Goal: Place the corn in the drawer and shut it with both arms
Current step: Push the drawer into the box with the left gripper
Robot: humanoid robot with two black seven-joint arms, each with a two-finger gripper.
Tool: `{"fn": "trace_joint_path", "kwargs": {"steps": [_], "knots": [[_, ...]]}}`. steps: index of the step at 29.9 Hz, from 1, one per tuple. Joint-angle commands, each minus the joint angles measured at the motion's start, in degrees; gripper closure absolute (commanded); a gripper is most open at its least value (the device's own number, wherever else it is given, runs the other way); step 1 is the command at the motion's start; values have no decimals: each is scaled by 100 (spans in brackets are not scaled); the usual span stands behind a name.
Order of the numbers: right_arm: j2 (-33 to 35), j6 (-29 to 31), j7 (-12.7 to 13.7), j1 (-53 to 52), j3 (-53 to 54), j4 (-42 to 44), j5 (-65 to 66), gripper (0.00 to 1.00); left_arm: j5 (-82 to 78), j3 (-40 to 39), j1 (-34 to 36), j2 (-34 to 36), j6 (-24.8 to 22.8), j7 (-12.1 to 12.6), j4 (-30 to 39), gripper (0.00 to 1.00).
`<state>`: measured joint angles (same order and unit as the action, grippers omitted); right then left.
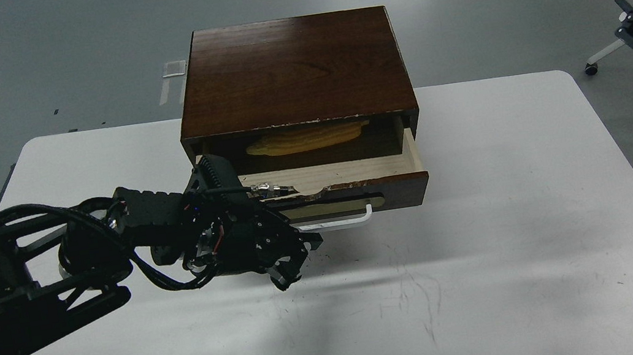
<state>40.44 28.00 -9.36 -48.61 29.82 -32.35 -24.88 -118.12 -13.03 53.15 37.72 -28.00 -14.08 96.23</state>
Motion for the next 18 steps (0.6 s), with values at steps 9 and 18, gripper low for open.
{"fn": "trace_joint_path", "kwargs": {"steps": [9,18], "knots": [[-1,0,5,-8,24,124,0,0,-176,-6,99,16,0,-7,-218,100],[8,0,5,-8,42,361,0,0,-167,-24,354,-2,0,-7,-499,100]]}}
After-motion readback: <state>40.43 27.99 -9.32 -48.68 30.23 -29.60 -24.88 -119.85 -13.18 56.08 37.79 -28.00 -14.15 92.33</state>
